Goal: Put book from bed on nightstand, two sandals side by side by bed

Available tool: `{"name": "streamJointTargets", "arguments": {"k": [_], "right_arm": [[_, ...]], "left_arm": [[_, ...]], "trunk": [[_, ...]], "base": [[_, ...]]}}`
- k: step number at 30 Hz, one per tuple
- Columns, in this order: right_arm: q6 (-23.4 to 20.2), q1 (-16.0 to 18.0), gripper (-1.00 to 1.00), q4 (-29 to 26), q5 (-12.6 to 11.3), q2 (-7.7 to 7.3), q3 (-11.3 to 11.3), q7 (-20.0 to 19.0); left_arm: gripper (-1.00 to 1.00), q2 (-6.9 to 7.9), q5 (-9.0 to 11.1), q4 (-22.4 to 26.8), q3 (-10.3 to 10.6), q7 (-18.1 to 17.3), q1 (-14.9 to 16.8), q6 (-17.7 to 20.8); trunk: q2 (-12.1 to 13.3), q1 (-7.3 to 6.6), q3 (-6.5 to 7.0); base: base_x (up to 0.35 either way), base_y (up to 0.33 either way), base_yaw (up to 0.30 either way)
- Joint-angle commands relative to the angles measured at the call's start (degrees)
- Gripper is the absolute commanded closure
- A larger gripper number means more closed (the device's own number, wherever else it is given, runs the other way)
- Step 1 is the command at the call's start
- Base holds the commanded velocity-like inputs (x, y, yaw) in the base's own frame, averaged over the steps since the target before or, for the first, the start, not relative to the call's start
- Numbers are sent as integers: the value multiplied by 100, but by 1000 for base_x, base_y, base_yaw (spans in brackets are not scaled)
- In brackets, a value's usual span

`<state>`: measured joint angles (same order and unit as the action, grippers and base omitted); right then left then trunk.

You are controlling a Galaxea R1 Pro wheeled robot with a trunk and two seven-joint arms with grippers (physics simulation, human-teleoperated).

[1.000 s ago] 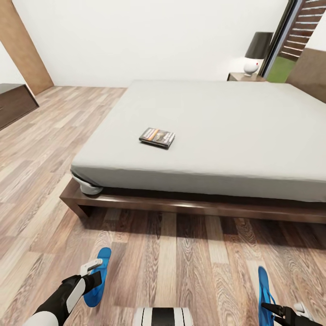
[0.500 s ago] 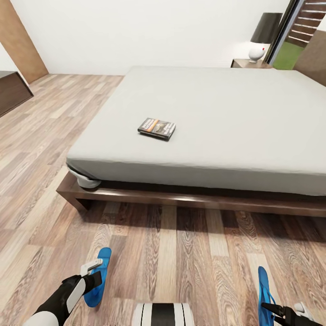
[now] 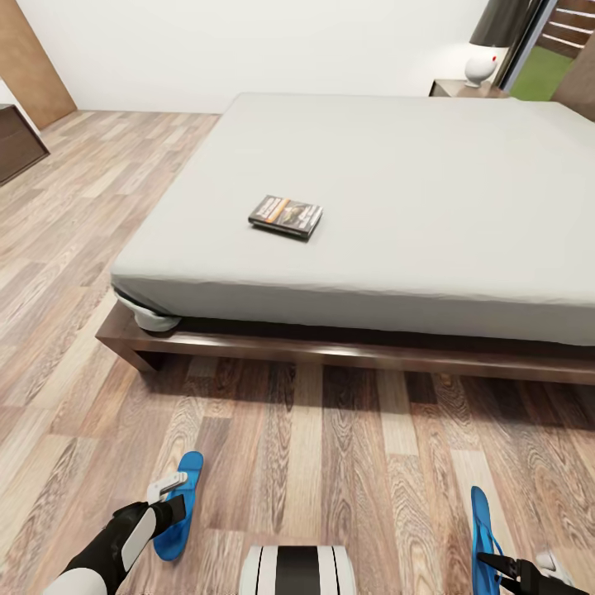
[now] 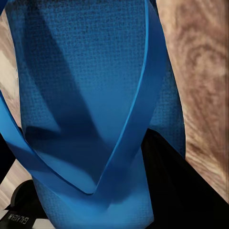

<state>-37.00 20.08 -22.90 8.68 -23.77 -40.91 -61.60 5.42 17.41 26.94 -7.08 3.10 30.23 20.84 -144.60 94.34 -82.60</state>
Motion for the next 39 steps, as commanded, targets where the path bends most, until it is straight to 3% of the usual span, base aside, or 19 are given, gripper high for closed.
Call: {"name": "streamJointTargets", "arguments": {"k": [1, 10, 18, 23, 25, 31, 39], "right_arm": [[-53, 8, 100, -4, 46, 4, -52, -28], [-53, 7, 100, -4, 46, 4, -50, -28], [-53, 8, 100, -4, 46, 4, -48, -28], [-53, 11, 100, -4, 46, 4, -48, -28], [-53, 9, 100, -4, 46, 4, -48, -28], [-53, 11, 100, -4, 46, 4, -48, -28], [-53, 6, 100, -13, 46, 4, -52, -28]], "left_arm": [[100, 1, 61, 13, -4, 33, 0, 34], [100, 2, 61, 13, -4, 33, 0, 34], [100, 11, 70, 51, -33, 45, 0, 44], [100, 53, 83, 636, -39, 85, 0, 116], [100, 59, 85, 899, -39, 90, 2, 274], [100, 73, 87, 1824, -62, 94, 26, 1433], [100, 74, 70, 1966, -71, 126, 44, 1600]], "trunk": [[-3, 1, -26], [-15, 24, -226], [-15, 24, -226], [-15, 24, -226], [-15, 24, -226], [-15, 24, -226], [-16, 27, -248]], "base": [[0, 0, 0], [0, 0, 0], [0, 0, 0], [0, 0, 0], [0, 0, 0], [0, 0, 0], [0, 0, 0]]}}
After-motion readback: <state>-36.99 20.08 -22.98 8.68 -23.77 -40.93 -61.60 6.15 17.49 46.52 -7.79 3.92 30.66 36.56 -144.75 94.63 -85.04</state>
